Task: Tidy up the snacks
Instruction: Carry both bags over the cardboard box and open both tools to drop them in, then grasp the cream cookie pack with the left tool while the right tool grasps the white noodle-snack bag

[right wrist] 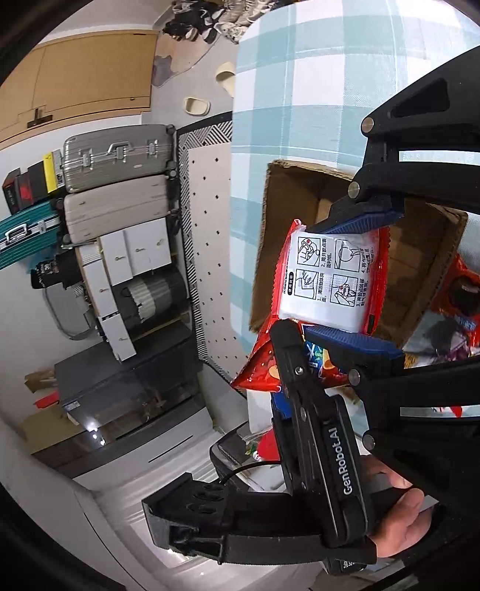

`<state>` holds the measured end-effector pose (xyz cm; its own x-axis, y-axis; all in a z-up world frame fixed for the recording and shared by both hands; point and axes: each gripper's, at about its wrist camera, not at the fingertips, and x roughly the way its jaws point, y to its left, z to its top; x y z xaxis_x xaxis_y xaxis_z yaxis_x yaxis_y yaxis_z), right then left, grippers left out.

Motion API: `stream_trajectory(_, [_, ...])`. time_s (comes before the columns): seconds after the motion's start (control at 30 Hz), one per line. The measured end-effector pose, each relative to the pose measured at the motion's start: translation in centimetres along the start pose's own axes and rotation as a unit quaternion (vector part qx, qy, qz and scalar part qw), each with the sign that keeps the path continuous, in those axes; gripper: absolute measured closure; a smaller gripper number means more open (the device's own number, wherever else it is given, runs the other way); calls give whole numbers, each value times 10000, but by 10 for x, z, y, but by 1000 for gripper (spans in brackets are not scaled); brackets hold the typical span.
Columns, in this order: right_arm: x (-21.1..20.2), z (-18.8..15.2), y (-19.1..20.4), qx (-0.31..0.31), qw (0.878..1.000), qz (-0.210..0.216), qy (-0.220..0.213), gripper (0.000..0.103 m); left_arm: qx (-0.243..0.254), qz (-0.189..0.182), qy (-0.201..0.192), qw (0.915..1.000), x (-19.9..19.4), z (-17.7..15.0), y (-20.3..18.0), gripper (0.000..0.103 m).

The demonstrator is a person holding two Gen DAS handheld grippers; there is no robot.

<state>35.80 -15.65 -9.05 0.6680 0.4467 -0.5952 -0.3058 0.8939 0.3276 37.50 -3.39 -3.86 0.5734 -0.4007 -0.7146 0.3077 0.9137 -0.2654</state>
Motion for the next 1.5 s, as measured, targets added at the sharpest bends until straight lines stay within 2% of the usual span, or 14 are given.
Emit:
stream_trajectory(0.17, [18,-5,-10,43,9998,-23,168,55,-85,-75,48,9999,23,0,10,67])
stream_trajectory(0.3, [26,-9,-14,41,9998,-35,196,55,-105,150,5,9998,34,-2,12,67])
stream_trajectory(0.37, [27,-10,-15,21,9997,-87,207,55,-96,176,88,9998,36,-3,12,59])
stream_trajectory(0.43, [28,-12,-15,-41,9997,-146,188,51,-80,218,137,9996,38,-4,11,58])
stream_trajectory(0.53, [24,-12,-14,-75,9995,-246,172,48,-156,387,25,9991,30,-4,11,45])
stream_trajectory(0.6, [18,-13,-14,-28,9998,-191,105,37,-181,473,-134,9986,17,-8,10,38])
stream_trajectory(0.63, [13,-13,-14,-19,9998,-183,60,35,-151,571,-267,9979,9,-10,7,37])
stream_trajectory(0.73, [-9,-15,-9,-31,9997,-224,-137,35,-14,905,-686,9935,-21,-25,-2,37])
stream_trajectory(0.83, [-36,-27,-3,42,9992,-82,-401,35,72,1062,-1050,9888,-50,-47,-17,25])
stream_trajectory(0.93, [-60,-42,3,106,9982,-63,-583,35,215,1245,-1269,9838,-74,-67,-36,23])
stream_trajectory(1.13, [-110,-71,29,-12,9956,-3,-937,33,553,1540,-1464,9756,-116,-100,-74,21])
stream_trajectory(1.27, [-147,-91,50,-145,9913,-1,-1307,21,584,1594,-1596,9725,-149,-122,-91,17])
stream_trajectory(1.43, [-181,-112,65,-149,9880,33,-1536,18,590,1698,-1726,9684,-180,-147,-102,14])
stream_trajectory(1.5, [-192,-119,69,-139,9872,30,-1590,16,551,1707,-1757,9680,-193,-159,-104,8])
